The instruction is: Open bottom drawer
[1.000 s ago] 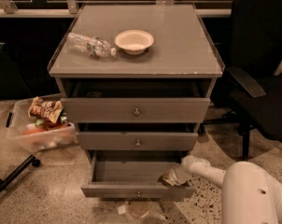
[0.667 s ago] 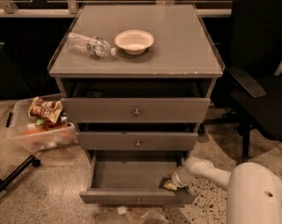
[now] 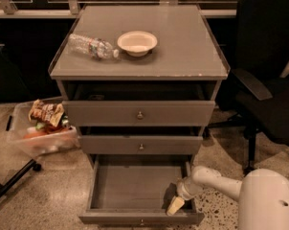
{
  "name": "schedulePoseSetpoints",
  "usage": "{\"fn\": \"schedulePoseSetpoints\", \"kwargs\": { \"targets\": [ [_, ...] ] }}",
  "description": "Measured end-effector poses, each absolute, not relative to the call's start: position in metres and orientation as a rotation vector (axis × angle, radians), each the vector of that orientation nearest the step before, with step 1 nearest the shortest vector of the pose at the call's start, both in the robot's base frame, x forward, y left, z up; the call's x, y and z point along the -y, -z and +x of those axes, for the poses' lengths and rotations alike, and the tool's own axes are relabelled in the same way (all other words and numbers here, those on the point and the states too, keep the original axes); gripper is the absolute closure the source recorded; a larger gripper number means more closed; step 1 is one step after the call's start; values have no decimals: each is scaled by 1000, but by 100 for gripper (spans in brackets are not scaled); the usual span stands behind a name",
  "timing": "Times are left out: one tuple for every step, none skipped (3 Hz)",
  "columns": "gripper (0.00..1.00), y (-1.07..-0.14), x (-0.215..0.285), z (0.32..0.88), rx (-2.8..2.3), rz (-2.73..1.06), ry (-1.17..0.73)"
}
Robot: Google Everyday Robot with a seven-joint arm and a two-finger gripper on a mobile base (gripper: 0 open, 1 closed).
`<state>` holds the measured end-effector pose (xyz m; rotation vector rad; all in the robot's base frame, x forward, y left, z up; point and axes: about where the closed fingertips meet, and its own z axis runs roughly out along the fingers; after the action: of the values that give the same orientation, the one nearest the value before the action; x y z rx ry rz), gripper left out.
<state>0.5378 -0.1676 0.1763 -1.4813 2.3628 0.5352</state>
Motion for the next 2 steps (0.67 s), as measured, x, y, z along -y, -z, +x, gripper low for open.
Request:
{"fn": "schedulePoseSetpoints", "kwargs": {
  "targets": [
    [0,-170,160,508,-2370,-1529,-631],
    [0,-170,160,508,-2370,-1529,-631]
  ]
}}
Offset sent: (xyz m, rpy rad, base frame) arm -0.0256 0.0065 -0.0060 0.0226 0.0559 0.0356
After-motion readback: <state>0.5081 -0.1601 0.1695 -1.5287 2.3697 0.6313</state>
